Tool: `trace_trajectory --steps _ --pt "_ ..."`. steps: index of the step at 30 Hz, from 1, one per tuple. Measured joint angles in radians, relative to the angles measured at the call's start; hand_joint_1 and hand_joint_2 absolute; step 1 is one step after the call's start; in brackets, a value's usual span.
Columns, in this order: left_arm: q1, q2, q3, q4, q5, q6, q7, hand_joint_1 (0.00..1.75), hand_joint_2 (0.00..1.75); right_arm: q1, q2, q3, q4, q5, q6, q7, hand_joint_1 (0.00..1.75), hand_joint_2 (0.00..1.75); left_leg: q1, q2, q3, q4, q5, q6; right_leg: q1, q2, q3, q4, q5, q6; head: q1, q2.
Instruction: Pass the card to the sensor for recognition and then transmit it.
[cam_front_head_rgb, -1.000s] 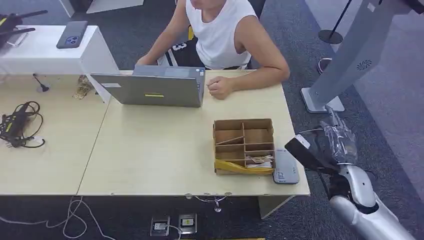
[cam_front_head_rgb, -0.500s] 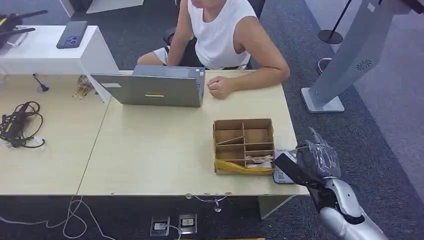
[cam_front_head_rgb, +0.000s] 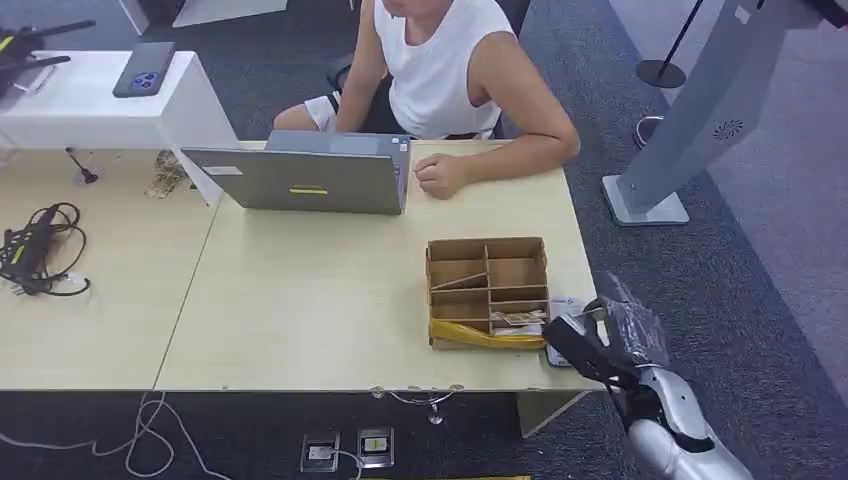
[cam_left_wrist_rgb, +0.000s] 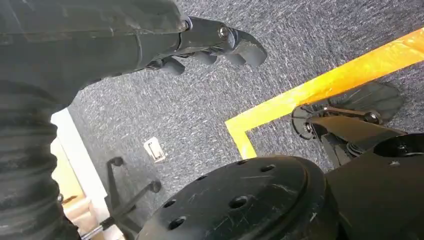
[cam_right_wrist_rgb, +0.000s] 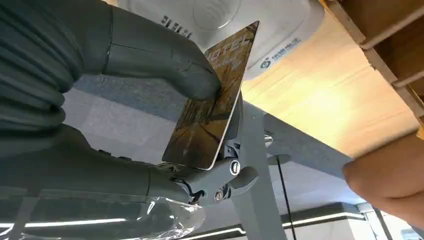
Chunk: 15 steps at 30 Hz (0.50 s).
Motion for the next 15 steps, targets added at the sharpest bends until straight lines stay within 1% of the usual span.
trace_trajectory --steps 9,15 --pt "0.0 0.0 0.001 0.0 0.003 0.0 0.0 0.0 1.75 -0.018 0.019 0.002 0.04 -0.016 -0.001 -0.021 1.75 1.75 0.0 0.0 0.0 0.0 0.0 0.0 0.0 0.001 0.0 0.0 0.0 0.0 0.0 0.0" --pt "0.0 0.0 0.001 0.0 0.003 0.0 0.0 0.0 1.75 -0.024 0.029 0.002 0.06 -0.021 -0.003 -0.023 1.75 1.75 0.0 0.0 0.0 0.0 0.0 0.0 0.0 0.001 0.0 0.0 0.0 0.0 0.0 0.0"
